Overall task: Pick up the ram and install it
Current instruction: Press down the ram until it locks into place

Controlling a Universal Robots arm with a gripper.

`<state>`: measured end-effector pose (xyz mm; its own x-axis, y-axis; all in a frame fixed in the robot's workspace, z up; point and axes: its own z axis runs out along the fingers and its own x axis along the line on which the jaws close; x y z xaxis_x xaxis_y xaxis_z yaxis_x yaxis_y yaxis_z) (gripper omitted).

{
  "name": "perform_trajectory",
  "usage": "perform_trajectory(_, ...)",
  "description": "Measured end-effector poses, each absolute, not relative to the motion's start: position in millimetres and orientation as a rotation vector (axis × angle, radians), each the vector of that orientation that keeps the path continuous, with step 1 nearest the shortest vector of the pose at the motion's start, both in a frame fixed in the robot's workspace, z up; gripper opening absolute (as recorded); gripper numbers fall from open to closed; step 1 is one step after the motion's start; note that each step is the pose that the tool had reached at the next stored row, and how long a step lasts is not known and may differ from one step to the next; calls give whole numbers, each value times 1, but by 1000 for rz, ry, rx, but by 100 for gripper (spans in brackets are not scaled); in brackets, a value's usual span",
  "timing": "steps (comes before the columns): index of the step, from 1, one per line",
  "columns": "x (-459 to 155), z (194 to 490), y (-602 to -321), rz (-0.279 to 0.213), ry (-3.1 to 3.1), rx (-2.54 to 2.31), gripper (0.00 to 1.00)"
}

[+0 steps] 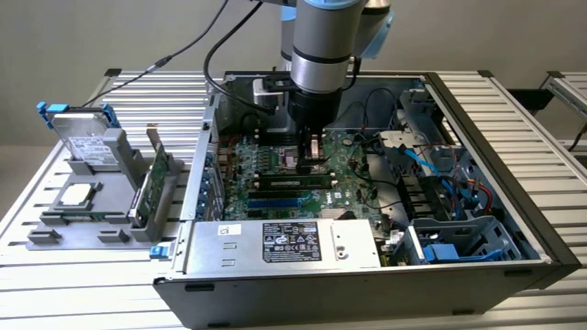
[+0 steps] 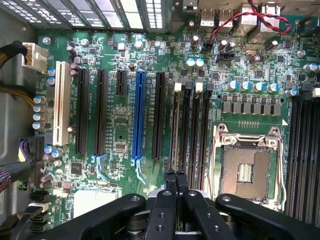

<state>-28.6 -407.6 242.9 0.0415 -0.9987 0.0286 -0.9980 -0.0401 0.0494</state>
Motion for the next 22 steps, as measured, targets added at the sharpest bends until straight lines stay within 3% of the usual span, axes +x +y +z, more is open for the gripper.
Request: perform_trajectory(22,-31,226,-405,-19,-2137,2226,10)
